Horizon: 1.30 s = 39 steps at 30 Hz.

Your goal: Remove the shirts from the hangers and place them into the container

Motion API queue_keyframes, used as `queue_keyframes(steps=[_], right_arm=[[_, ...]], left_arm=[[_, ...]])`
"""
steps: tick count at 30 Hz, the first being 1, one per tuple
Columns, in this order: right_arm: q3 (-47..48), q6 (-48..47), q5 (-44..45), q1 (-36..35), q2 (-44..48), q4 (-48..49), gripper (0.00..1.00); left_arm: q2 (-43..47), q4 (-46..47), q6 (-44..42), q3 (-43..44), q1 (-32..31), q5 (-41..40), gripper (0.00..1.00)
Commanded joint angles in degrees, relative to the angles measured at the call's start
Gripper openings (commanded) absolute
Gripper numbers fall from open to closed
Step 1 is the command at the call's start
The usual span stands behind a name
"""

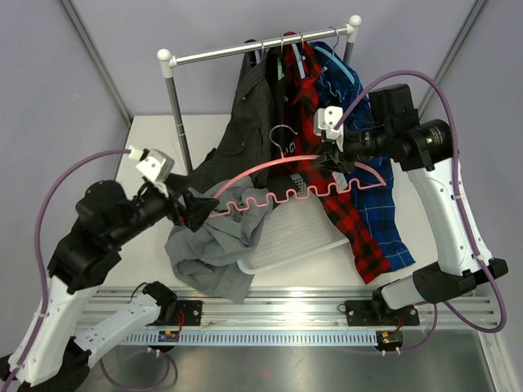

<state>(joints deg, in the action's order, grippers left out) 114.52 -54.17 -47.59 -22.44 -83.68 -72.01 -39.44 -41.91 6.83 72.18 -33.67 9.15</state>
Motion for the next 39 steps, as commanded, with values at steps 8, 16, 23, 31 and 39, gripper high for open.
queue_keyframes(steps=[8, 16, 23, 31, 39], right_arm=[[-0.7, -5.33, -11.99, 0.02, 2.12, -1.47, 0.0], [-4.56, -8.93, -16.21, 0.02, 3.0, -2.35, 0.0], [-4.92, -8.49, -16.83, 0.02, 4.05, -1.03, 0.0], [-5.97, -6.91, -16.66, 0.02, 3.96, 1.08, 0.0], [-7.9, -5.59, -15.07, 0.02, 4.4, 3.1, 0.0]], left_arm=[[-9.51, 5.26, -4.11, 2.79, 0.27, 21.08, 0.99], [-9.07, 9.03, -0.42, -0.55, 1.33, 29.69, 0.7], [-11.18, 6.05, 0.11, -0.64, 2.2, 37.42, 0.61], [-10.66, 9.04, 3.71, -3.19, 2.65, 40.25, 0.43], [-9.43, 10.27, 4.33, -5.03, 2.82, 41.57, 0.02]])
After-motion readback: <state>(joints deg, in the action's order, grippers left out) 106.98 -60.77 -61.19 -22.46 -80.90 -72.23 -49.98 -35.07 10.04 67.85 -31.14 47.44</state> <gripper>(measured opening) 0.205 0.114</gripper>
